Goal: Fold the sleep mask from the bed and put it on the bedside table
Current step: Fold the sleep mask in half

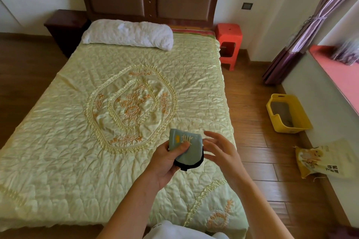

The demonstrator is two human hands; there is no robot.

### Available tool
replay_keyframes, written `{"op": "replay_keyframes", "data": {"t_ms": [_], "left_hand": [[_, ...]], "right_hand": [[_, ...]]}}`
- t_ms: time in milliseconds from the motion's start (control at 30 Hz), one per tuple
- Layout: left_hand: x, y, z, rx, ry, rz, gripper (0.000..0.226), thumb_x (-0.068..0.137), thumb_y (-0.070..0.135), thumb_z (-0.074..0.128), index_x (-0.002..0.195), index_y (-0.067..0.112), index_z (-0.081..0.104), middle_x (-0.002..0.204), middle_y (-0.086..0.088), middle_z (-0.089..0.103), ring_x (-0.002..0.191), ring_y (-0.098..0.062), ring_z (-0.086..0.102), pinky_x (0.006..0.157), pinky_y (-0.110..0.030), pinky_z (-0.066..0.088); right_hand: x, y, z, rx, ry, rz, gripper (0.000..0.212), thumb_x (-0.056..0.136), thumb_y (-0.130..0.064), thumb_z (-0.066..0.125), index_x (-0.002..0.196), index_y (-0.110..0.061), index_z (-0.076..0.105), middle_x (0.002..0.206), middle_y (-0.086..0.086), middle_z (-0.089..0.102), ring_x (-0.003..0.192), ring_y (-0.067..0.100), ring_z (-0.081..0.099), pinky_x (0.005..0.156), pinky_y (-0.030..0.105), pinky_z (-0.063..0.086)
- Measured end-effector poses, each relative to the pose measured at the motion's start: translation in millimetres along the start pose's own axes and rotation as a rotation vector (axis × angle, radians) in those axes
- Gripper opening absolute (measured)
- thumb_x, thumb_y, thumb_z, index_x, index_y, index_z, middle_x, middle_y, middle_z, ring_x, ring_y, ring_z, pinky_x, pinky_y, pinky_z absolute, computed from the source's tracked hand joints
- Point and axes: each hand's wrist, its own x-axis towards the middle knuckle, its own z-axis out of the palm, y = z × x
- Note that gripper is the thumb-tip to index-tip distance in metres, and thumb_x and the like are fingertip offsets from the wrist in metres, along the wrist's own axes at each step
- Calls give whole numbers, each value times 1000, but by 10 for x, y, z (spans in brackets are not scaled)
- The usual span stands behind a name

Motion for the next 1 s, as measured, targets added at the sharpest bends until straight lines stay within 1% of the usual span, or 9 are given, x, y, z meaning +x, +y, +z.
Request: {"op": "replay_keyframes", "data": {"t_ms": [133,233,333,400,467,600,767,900,1000], "left_hand": [[14,-54,-61,42,53,16,47,65,23,81,105,0,71,92,-16,77,77,-27,74,47,-30,56],[23,-73,-123,39,71,13,39,70,23,80,103,3,72,91,-14,78,80,-26,75,51,-30,57],[25,-74,-208,30,85,9,27,79,18,77,102,4,72,88,-12,78,78,-23,75,52,-28,57],[10,-65,-268,27,93,16,24,81,16,76,102,4,72,87,-11,78,77,-22,75,52,-27,56],[-20,-66,-322,20,111,26,23,83,15,75,103,3,72,89,-13,77,78,-23,74,52,-28,56],[-145,-109,-428,-33,181,51,26,85,15,73,108,3,70,93,-14,76,81,-24,73,52,-28,55],[-383,-196,-485,-126,323,130,25,82,16,76,106,6,72,90,-11,78,79,-21,75,55,-28,57],[-650,-367,-494,-228,445,207,41,71,23,82,106,5,72,95,-14,79,85,-25,76,60,-30,60],[-877,-567,-505,-334,539,253,45,65,25,82,104,6,72,96,-13,79,90,-26,76,67,-30,61]], "right_hand": [[-57,105,155,22,12,99,36,91,-31,71,123,-15,68,112,14,77,100,24,77,91,47,62],[-82,164,253,55,5,142,28,95,-26,69,120,-12,70,111,18,77,99,26,78,92,48,61],[-90,220,336,55,-3,177,25,95,-26,69,116,-14,72,107,18,78,97,27,78,86,39,63],[-98,255,399,73,-9,194,22,94,-27,70,112,-17,74,103,13,80,96,25,78,79,30,62],[-100,290,464,86,-30,201,22,92,-30,70,110,-17,75,101,10,82,96,24,78,77,27,62],[-92,321,609,69,-102,186,21,91,-29,70,105,-15,77,103,14,80,97,24,78,79,29,63],[-52,248,702,-24,-251,162,22,91,-26,70,105,-12,76,106,20,77,95,26,78,81,34,63],[-99,246,771,-82,-361,130,33,81,-33,70,103,-10,78,103,21,77,94,30,78,85,44,63],[-219,334,848,-133,-451,129,31,79,-35,69,100,-14,79,101,20,77,93,30,77,82,41,64]]}}
